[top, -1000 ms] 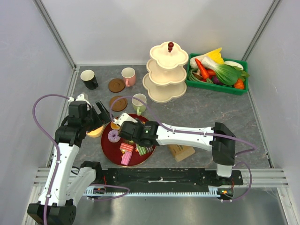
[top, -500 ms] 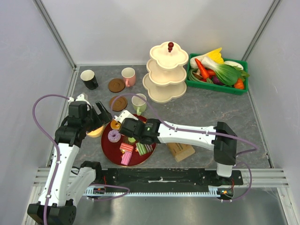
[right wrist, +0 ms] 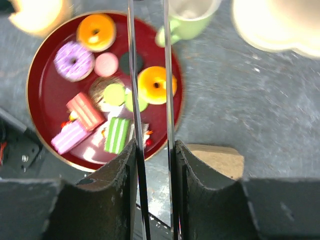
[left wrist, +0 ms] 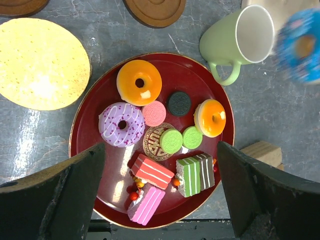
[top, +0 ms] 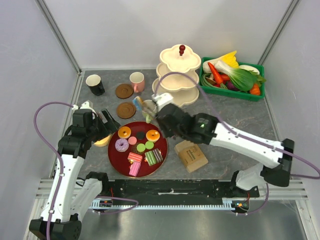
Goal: Serve the afternoon tea
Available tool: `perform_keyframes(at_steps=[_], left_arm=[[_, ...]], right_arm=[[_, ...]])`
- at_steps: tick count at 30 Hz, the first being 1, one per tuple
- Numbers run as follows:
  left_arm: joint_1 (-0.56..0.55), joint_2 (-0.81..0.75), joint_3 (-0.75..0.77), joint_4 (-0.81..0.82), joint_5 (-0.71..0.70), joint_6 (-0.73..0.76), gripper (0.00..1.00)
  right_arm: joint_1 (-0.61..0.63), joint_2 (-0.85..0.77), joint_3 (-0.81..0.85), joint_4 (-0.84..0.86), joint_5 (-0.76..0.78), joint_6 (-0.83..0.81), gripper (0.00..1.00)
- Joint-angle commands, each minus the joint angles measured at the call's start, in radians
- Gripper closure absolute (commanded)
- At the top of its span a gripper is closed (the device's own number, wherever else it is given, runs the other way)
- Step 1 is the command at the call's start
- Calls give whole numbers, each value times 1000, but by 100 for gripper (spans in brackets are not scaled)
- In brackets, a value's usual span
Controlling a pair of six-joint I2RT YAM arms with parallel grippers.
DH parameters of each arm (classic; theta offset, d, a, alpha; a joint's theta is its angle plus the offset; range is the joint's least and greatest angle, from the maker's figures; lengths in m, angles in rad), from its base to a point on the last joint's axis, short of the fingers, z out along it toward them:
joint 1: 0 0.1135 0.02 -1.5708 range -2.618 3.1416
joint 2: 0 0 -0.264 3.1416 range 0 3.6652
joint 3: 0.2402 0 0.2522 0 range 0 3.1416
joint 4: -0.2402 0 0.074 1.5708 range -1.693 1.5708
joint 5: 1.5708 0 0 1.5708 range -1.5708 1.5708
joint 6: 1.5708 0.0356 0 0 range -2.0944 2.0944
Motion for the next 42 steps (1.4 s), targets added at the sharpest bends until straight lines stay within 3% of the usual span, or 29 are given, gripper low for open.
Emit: perform_keyframes(at_steps=[1,7,11,23,42], left_arm=[[4,-12,33,2,-8,9,3],[6,-4,34,5,-8,8,2],[6,0,29,9,-8,6,2],[6,11,11,28,12,9,2],[6,5,22,26,21,16,3]], right_arm=[[-199,-141,-125,51,-94,142,66],[-386,-301,-354,115,-163,208,66],[-457,-324,-461,192,-256,231,67],[-534,-249,-616,543,-334,408,67],[-540,-4,-626,878,-343,527,66]])
